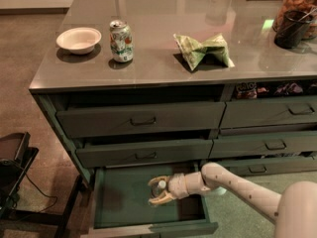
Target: Place water bottle into bottom drawer
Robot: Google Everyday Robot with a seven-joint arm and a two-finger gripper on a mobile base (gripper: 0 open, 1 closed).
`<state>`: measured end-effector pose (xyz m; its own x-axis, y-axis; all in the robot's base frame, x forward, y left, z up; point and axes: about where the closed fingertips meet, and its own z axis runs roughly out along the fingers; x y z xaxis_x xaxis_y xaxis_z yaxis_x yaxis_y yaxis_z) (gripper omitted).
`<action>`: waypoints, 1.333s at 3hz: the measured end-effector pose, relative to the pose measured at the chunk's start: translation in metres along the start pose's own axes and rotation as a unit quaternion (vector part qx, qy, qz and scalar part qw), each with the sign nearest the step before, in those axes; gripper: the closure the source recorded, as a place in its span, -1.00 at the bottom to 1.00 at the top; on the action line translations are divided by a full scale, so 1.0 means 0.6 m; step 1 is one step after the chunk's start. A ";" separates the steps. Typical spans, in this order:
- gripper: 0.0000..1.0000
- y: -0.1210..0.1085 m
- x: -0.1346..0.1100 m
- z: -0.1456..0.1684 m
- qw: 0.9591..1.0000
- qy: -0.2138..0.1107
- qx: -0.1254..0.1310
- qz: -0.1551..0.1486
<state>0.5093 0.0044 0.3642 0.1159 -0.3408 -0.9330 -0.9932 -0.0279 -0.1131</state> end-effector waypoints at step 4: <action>1.00 -0.054 0.193 0.083 0.998 0.054 -0.002 0.016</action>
Offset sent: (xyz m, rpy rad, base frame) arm 0.0518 0.0121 -0.1112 -0.0989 -0.0002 -0.0153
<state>0.5557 0.0125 0.2428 0.0813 -0.4405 -0.8940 -0.9965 -0.0180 -0.0818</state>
